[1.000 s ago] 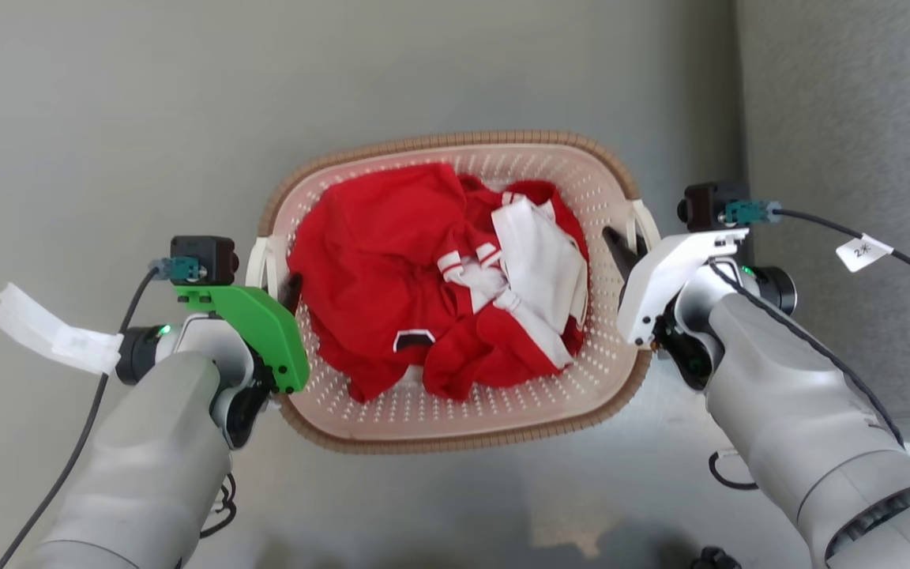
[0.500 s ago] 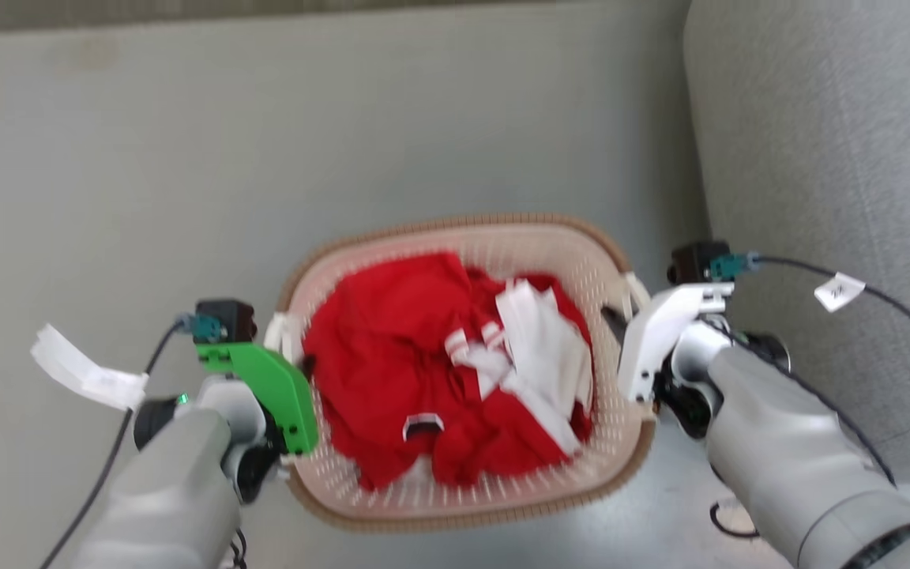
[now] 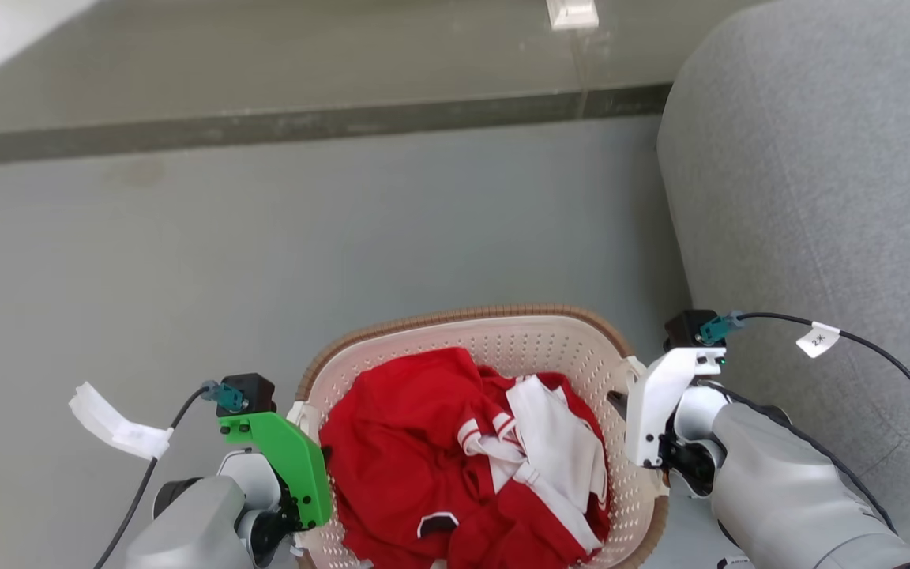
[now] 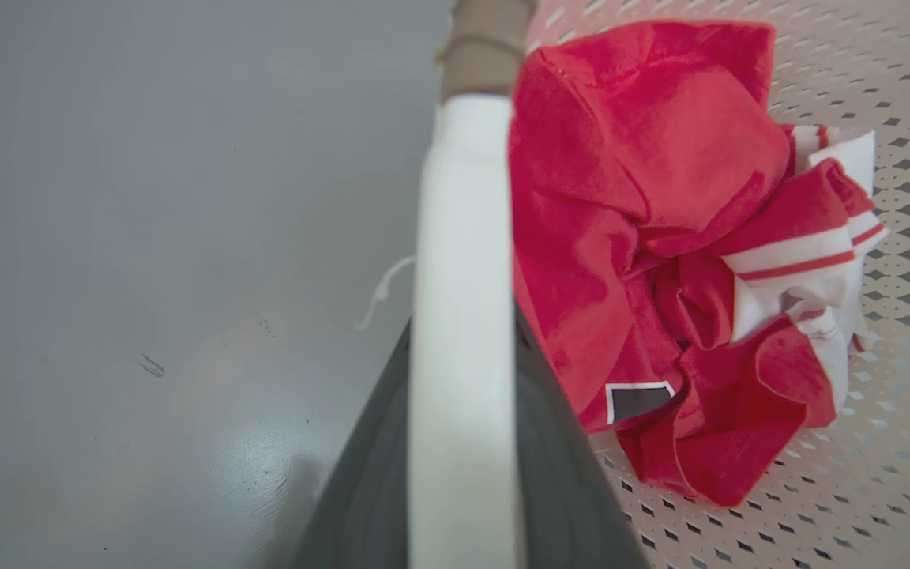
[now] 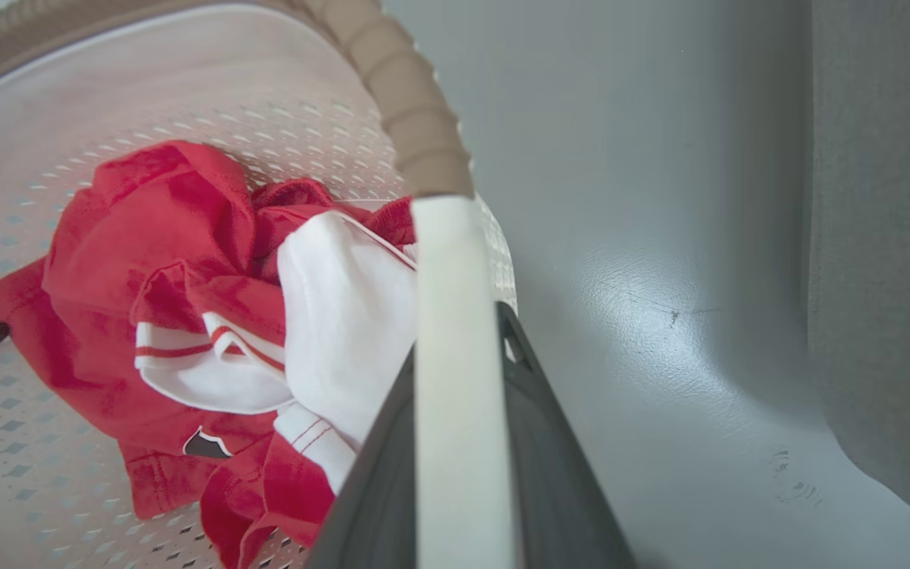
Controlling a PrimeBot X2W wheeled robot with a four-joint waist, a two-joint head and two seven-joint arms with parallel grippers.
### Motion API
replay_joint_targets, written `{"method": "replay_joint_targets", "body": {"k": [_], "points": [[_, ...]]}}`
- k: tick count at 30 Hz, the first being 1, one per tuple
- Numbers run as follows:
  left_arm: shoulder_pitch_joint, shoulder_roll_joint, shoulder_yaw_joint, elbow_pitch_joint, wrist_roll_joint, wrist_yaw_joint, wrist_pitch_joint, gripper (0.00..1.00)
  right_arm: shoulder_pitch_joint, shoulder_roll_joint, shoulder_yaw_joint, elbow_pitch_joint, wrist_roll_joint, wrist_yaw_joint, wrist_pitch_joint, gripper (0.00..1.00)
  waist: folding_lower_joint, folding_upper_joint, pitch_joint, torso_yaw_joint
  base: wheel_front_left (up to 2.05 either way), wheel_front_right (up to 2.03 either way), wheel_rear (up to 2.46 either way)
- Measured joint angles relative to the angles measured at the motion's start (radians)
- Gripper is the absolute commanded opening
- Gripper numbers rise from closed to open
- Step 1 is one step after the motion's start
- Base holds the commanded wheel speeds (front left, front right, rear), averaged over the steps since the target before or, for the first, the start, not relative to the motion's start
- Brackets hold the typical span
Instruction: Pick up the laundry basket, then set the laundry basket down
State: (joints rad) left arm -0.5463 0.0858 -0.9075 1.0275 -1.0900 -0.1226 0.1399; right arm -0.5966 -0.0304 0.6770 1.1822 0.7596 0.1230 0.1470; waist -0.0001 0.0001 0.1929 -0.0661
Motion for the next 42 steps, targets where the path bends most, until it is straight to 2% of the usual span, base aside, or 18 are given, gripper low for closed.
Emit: {"method": "replay_joint_targets", "body": {"k": [9,42], "points": [[0.001,0.0,-0.009,0.001,-0.016,0.0,0.05,0.0,0.0,0.003,0.005,0.019,0.021,0.0,0.041,0.0,0.0,0.0,-0.056,-0.002,0.0,0.0,0.0],[0.001,0.014,-0.044,-0.002,-0.059,0.0,0.062,0.0,0.0,0.003,0.043,0.018,0.044,0.0,0.05,0.0,0.0,-0.0001,-0.057,-0.01,0.0,0.0,0.0]]}}
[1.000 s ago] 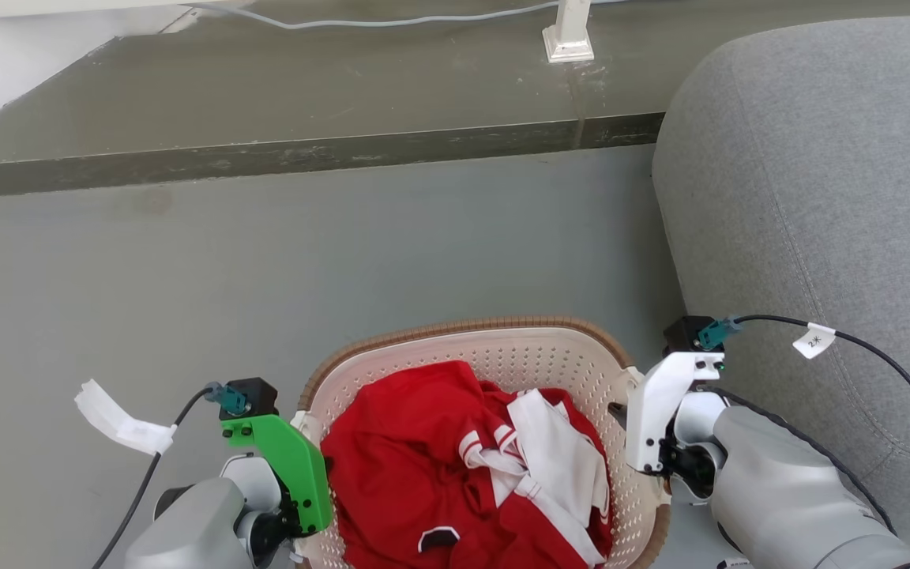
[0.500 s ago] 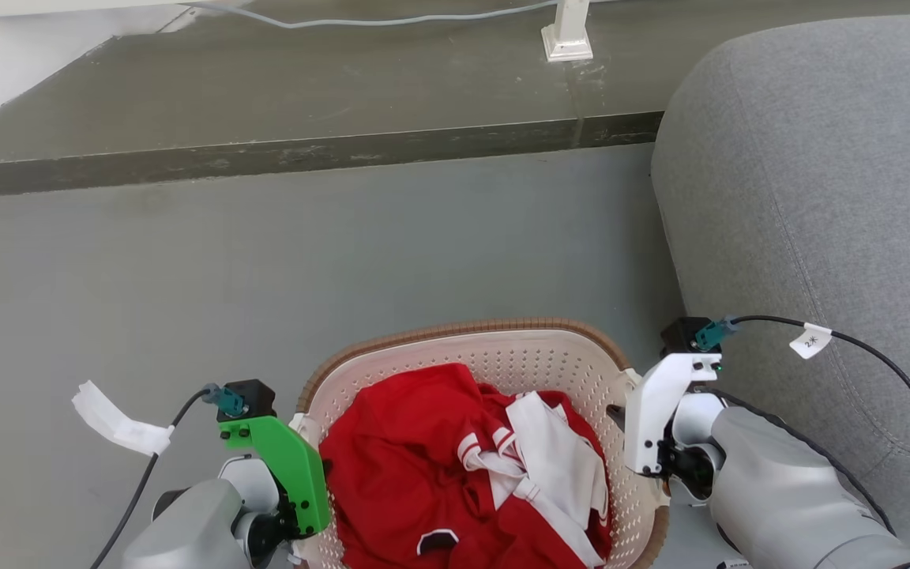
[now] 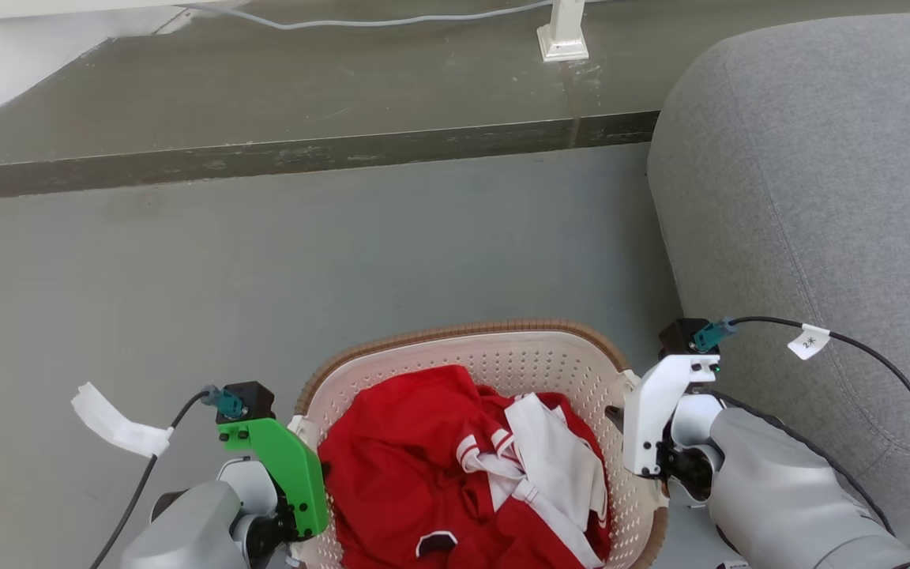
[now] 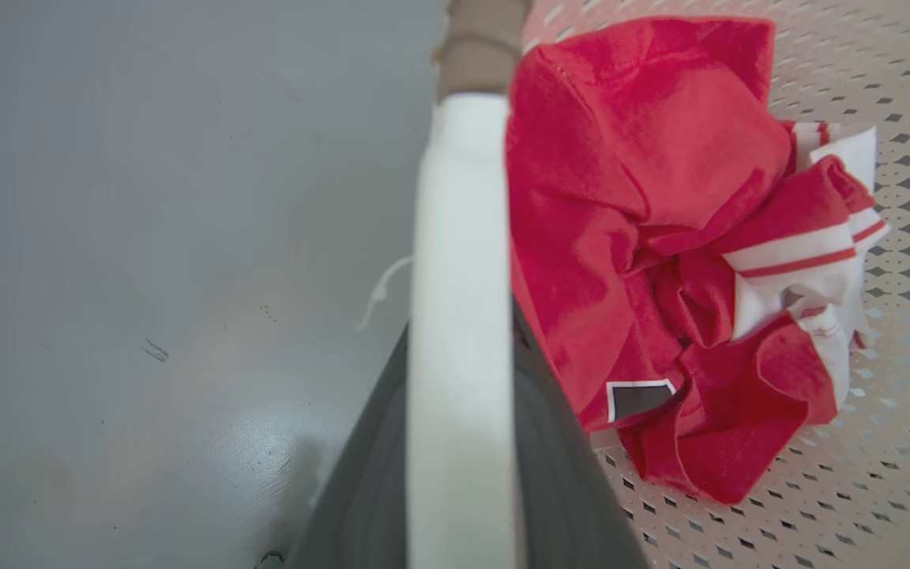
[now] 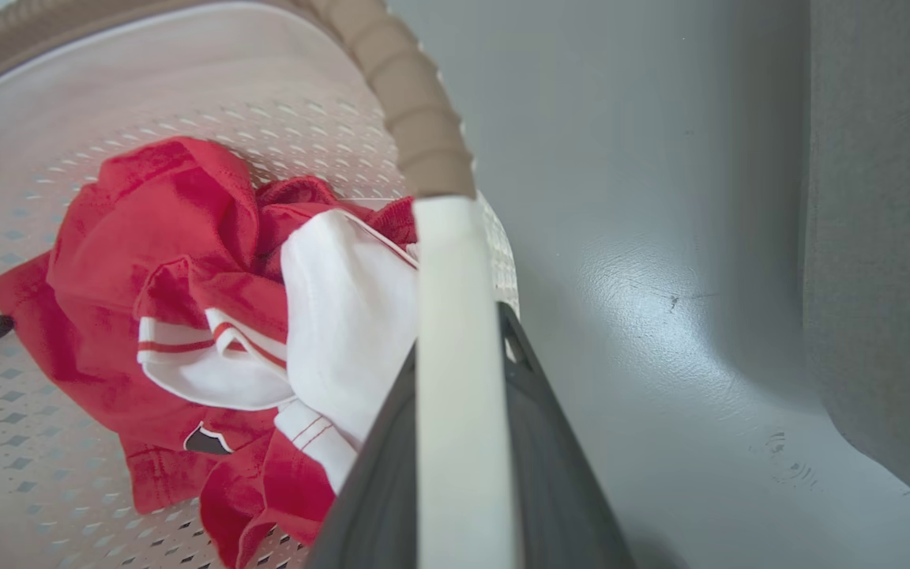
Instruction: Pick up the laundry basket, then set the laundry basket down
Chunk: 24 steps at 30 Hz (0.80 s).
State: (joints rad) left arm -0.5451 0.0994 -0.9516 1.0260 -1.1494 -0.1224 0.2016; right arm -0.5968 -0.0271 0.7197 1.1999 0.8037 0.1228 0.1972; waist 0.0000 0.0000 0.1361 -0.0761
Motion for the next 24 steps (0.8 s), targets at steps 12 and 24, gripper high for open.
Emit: {"method": "replay_joint_targets", "body": {"k": [12,24], "points": [[-0.012,0.011,-0.016,-0.011,-0.002,0.0,-0.023,0.0,-0.009,0.002,0.008,0.0,0.007,0.0,-0.025,0.0,0.0,0.0,0.032,-0.002,0.0,0.0,0.0],[-0.087,0.044,-0.016,-0.038,0.007,0.0,-0.1,0.0,-0.074,0.003,0.001,-0.019,0.007,0.0,-0.119,0.0,0.0,0.0,0.162,-0.003,0.0,0.0,0.0]]}}
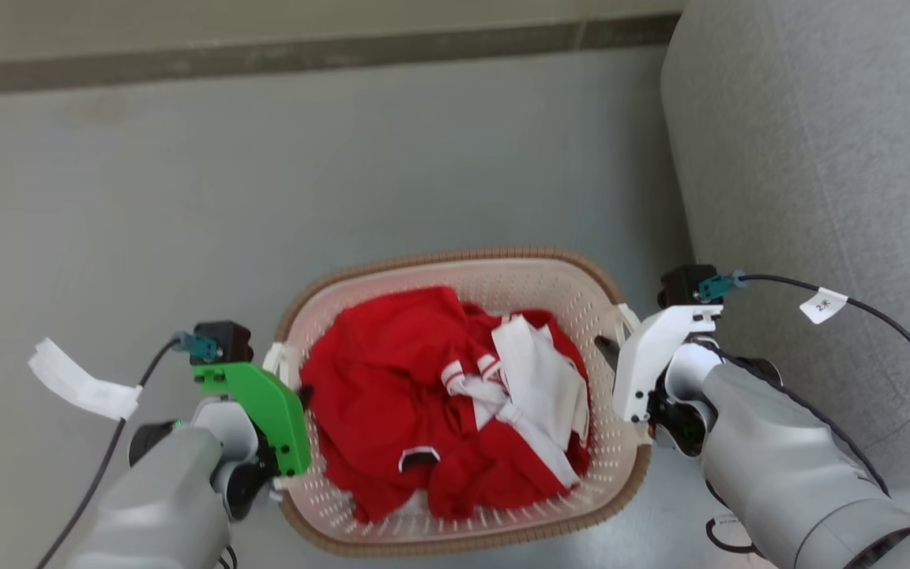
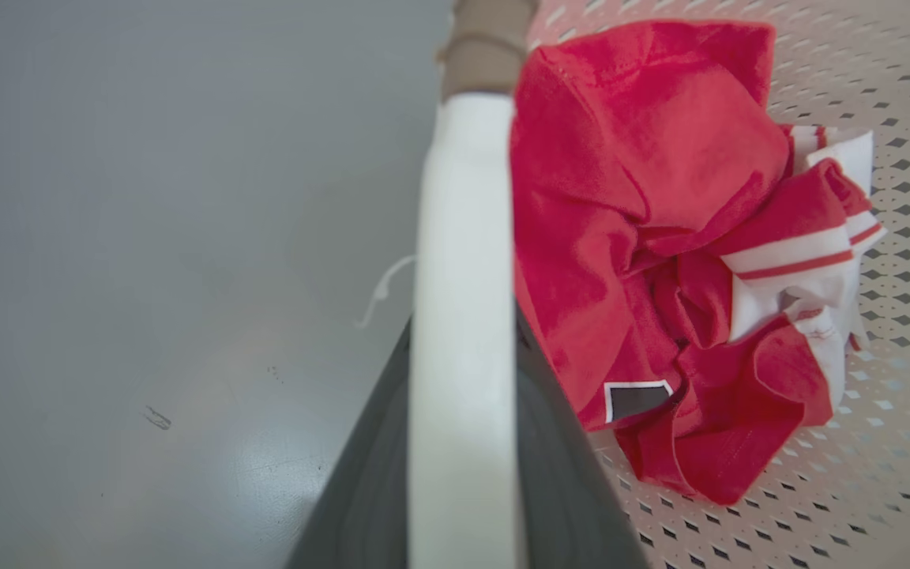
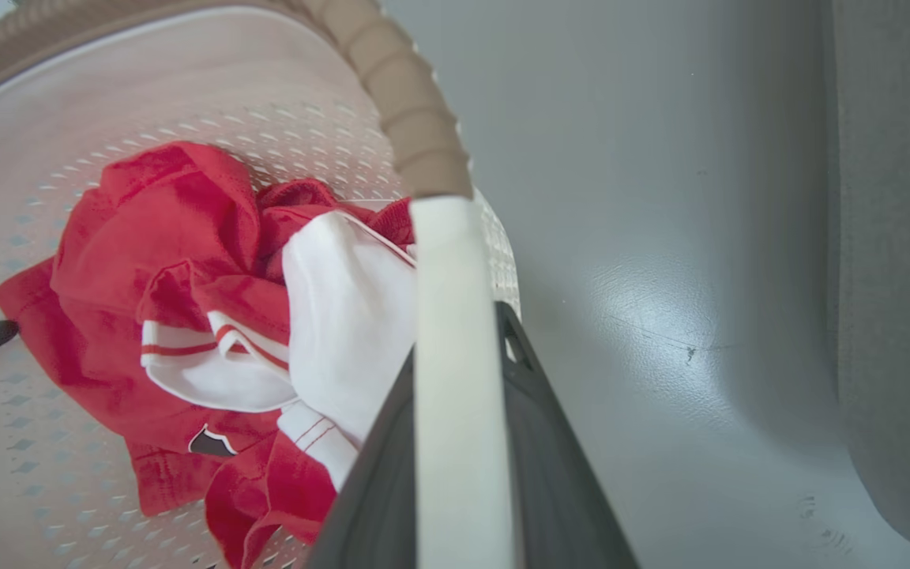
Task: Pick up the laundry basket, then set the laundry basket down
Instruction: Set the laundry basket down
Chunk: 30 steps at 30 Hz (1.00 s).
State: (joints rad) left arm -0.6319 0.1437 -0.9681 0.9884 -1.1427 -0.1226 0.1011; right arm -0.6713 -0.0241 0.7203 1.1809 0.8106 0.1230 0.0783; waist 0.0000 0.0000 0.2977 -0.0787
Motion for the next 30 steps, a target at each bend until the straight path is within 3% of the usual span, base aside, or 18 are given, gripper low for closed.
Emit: {"method": "replay_joint_targets", "body": {"k": [13,30], "points": [[-0.072,0.021,0.005,-0.007,0.037,-0.001,-0.128,0.0,-0.053,0.0,-0.011,-0.039,0.009,-0.001,-0.114,0.0,0.0,0.0,0.186,-0.008,0.0,0.0,0.0],[-0.233,0.056,0.009,0.001,0.063,-0.006,-0.212,0.0,-0.182,-0.004,-0.001,-0.084,0.01,-0.018,-0.22,0.0,0.0002,0.0,0.419,-0.023,0.0,0.0,0.0]]}}
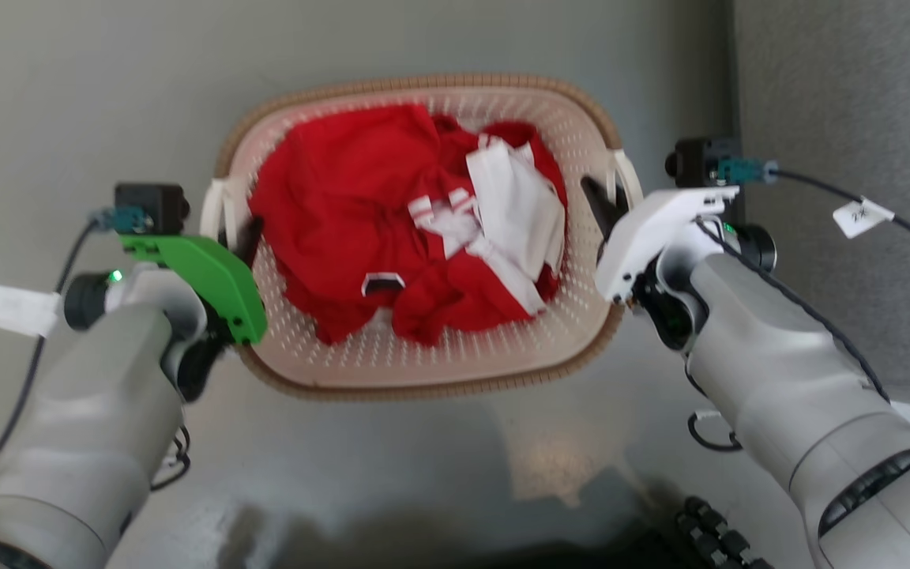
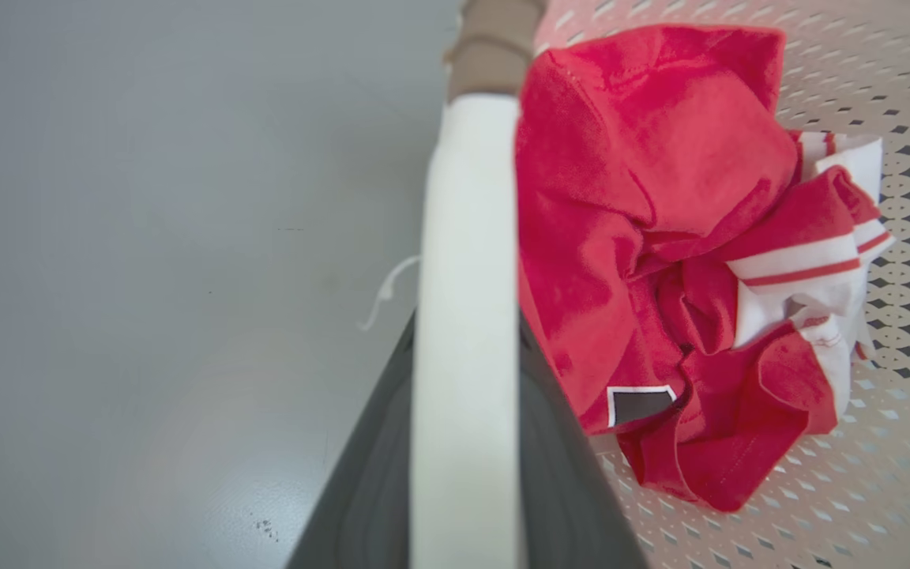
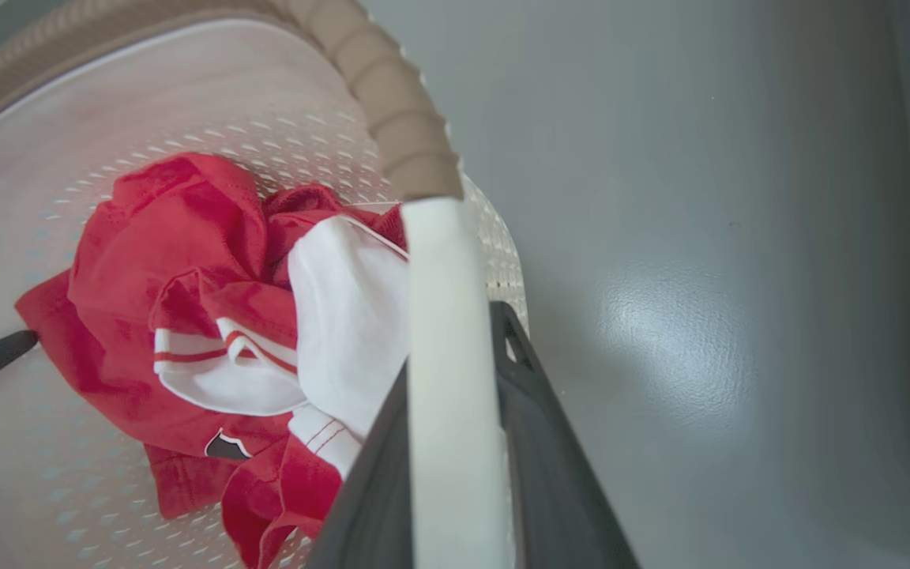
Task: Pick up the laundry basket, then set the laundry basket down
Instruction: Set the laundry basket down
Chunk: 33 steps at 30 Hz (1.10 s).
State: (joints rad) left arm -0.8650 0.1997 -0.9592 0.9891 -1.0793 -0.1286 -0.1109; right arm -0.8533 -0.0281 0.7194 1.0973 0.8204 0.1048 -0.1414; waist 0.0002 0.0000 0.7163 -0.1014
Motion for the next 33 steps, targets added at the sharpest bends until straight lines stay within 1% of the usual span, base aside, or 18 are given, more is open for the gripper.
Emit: {"method": "replay_joint_targets", "body": {"k": [10,16,33], "points": [[-0.07,0.011,-0.002,0.008,0.022,-0.003,-0.032,0.0,-0.06,0.002,0.006,-0.003,0.016,-0.002,-0.04,0.0,0.0,0.0001,0.133,-0.003,0.0,0.0,0.0],[-0.086,0.011,-0.009,0.018,0.038,-0.003,-0.064,0.0,-0.067,0.002,0.013,-0.008,0.024,-0.002,-0.067,0.0,0.0,0.0001,0.186,-0.006,0.0,0.0,0.0],[-0.129,0.009,-0.011,0.047,0.046,-0.004,-0.112,0.0,-0.105,0.002,0.03,-0.012,0.025,-0.002,-0.098,0.0,-0.0001,0.0001,0.237,-0.008,0.0,0.0,0.0]]}}
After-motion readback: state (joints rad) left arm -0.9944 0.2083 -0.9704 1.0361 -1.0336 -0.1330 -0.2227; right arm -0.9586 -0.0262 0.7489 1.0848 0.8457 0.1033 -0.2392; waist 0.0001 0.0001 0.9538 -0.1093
